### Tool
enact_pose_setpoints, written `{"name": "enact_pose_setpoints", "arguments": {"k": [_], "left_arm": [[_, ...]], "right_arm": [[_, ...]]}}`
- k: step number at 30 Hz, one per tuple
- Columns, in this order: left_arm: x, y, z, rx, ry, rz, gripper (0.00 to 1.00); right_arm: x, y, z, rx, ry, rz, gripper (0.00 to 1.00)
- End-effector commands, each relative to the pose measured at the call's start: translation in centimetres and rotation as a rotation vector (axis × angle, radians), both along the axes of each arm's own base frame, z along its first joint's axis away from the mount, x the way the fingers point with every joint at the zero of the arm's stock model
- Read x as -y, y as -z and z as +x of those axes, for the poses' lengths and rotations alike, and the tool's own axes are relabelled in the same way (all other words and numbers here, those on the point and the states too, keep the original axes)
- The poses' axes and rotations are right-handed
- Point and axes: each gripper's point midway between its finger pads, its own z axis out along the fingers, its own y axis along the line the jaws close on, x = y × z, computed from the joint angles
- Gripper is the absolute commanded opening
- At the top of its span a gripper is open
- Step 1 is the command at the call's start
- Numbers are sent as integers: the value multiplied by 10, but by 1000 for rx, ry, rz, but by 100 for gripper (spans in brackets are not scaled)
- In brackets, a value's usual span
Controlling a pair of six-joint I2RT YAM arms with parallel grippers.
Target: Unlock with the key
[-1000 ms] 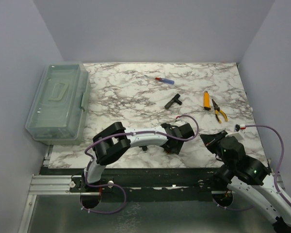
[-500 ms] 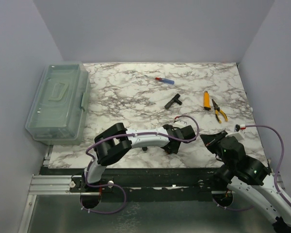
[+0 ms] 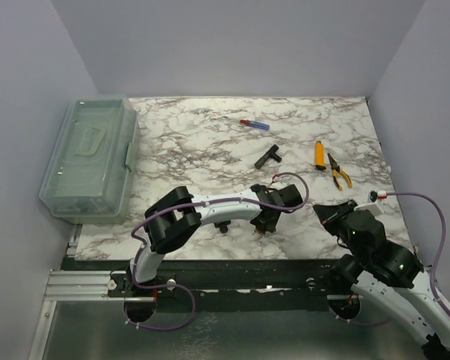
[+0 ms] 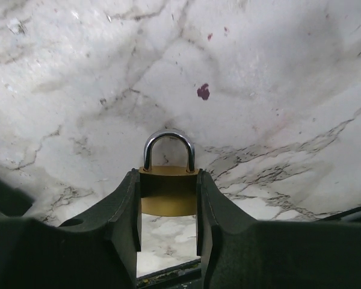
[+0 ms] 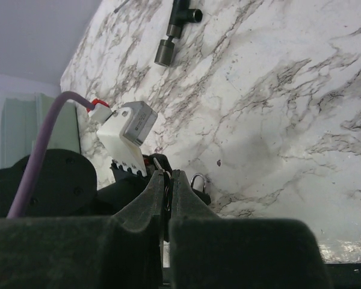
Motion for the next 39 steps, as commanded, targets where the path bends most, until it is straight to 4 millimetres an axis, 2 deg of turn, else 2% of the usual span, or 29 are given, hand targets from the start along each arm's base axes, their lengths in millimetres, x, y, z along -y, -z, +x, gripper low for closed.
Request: {"name": "enact_pose_setpoints", "arguments": {"k": [1, 7, 11, 14, 23, 32, 39], "left_arm": [[14, -53, 21, -68, 21, -172, 0], [9, -96, 55, -195, -96, -384, 0], [2, -116, 79, -259, -224, -500, 0], [2, -124, 87, -327, -267, -563, 0], [-5, -121, 105, -334, -268, -560, 0], [-16, -115, 113, -317, -250, -531, 0], [-38, -117, 126, -297, -317, -535, 0]], "right_arm": [[12, -18, 3, 33, 53, -23, 0], [15, -33, 7, 59, 72, -30, 0], [11, -31, 11, 47, 73, -36, 0], [5, -25, 16, 31, 68, -42, 0], [-15, -17, 34, 29, 19, -107, 0], [-33, -33, 50, 122, -83, -221, 0], [-51, -36, 59, 171, -168, -269, 0]]}}
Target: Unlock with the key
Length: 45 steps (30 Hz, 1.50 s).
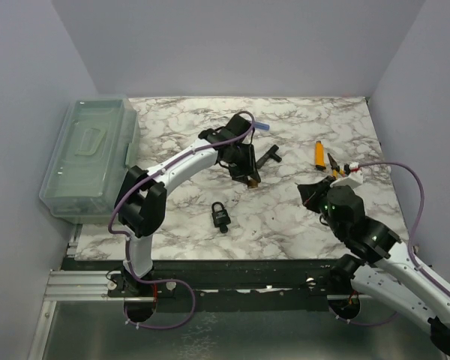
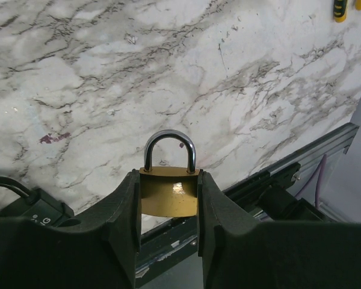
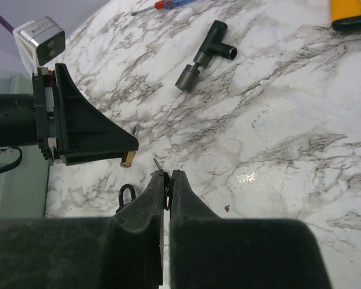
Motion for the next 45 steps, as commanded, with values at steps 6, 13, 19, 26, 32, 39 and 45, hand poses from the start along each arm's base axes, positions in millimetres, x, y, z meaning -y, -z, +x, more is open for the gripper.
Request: {"name": "enact_pose_setpoints", "arguments": {"k": [6, 13, 19, 26, 32, 39, 45], "left_arm": [[-31, 2, 14, -82, -105, -7, 0], [-43, -2, 21, -76, -134, -10, 0], [-49, 3, 25, -84, -145, 2, 0], [-56, 7, 32, -87, -164, 14, 0], [-63, 13, 37, -104, -179, 22, 0], [-62, 17, 35, -146, -170, 3, 0], [-63, 19, 35, -150, -158, -3, 0]], "right_arm": [[-37, -16, 12, 114, -202, -85, 0], [-65, -18, 20, 160, -356, -179, 0], [-95, -17, 30, 218, -523, -304, 0], [-117, -20, 46, 345, -538, -632, 0], [-151, -17, 33, 599, -617, -976, 0], [-167, -14, 25, 750, -650, -1113, 0], [-162, -13, 25, 738, -619, -1066, 0]]}}
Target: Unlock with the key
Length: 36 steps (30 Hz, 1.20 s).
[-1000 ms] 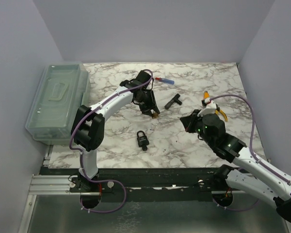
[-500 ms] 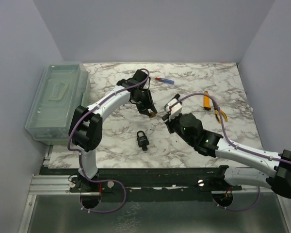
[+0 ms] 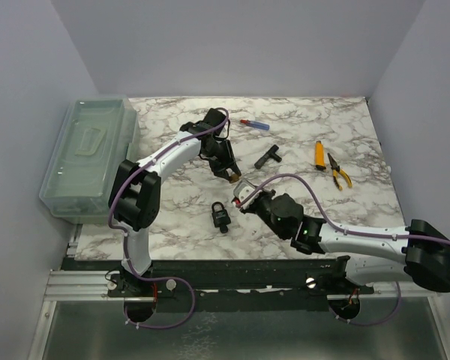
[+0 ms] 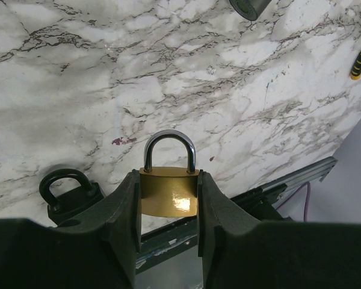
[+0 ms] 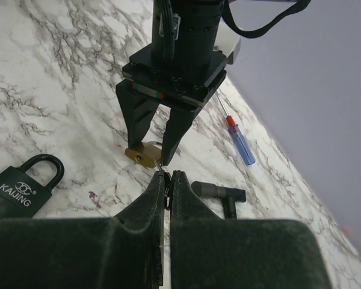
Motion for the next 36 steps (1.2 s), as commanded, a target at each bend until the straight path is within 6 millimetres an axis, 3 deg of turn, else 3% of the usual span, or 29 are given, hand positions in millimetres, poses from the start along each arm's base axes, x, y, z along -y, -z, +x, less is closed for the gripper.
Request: {"name": "enact_pose_setpoints", "arguments": {"k": [1, 5, 13, 20, 29, 32, 36], "left_arm": [[1, 0, -2, -15, 30, -24, 0], [-7, 5, 3, 22, 25, 44, 0], [-31, 6, 18, 122, -9, 239, 0], [-17, -15, 20, 176, 7, 139, 0], [0, -32, 13, 195, 27, 5, 0], [10, -45, 12, 225, 43, -77, 0], [24, -73, 8, 307, 55, -235, 0]], "right_arm": [[8, -19, 4, 32, 64, 102, 0], [31, -17, 7, -88, 226, 300, 0], [41, 21, -34, -522, 250, 711, 0], [32, 33, -53, -765, 233, 1027, 0], [14, 51, -48, -859, 285, 1113, 0], [9, 45, -47, -866, 259, 1168, 0], [6, 20, -46, -840, 175, 1256, 0]]}}
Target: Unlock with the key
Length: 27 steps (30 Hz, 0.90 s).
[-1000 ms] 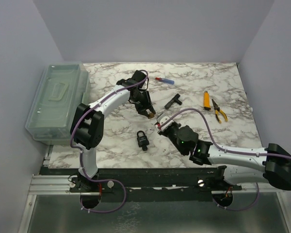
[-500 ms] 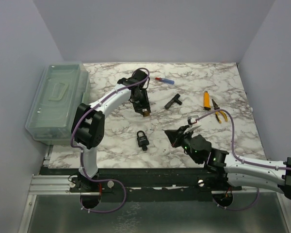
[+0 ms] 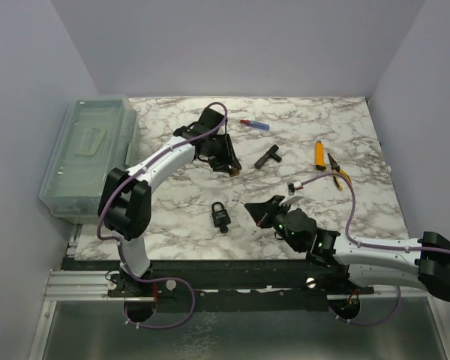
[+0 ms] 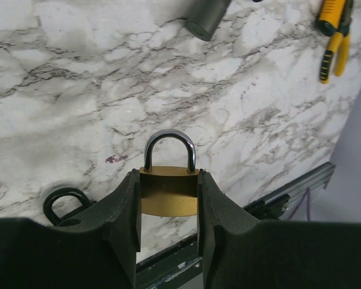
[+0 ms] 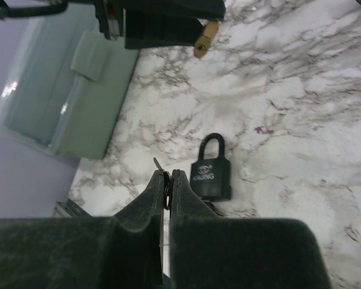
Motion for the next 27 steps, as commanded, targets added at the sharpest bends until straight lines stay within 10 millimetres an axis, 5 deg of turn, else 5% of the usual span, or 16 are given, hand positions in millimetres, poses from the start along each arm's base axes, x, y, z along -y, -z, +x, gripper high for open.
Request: {"name": "enact_pose_setpoints", "arguments": {"k": [1, 10, 14, 21, 27], "left_arm": [[28, -64, -5, 154, 61, -272, 0], [32, -144, -20, 341, 132, -630, 0], [19, -178, -28, 388, 128, -874, 0], [8, -218, -40, 518, 156, -957, 0], [-11, -258, -54, 642, 144, -1064, 0]], "right_arm": [[-7, -43, 2, 65, 3, 194, 0], [-9, -96, 13, 56, -236, 509, 0], [-17, -126, 0, 67, -391, 688, 0], [-17, -167, -10, 91, -546, 1002, 0], [-23, -189, 0, 130, -563, 1058, 0]]}}
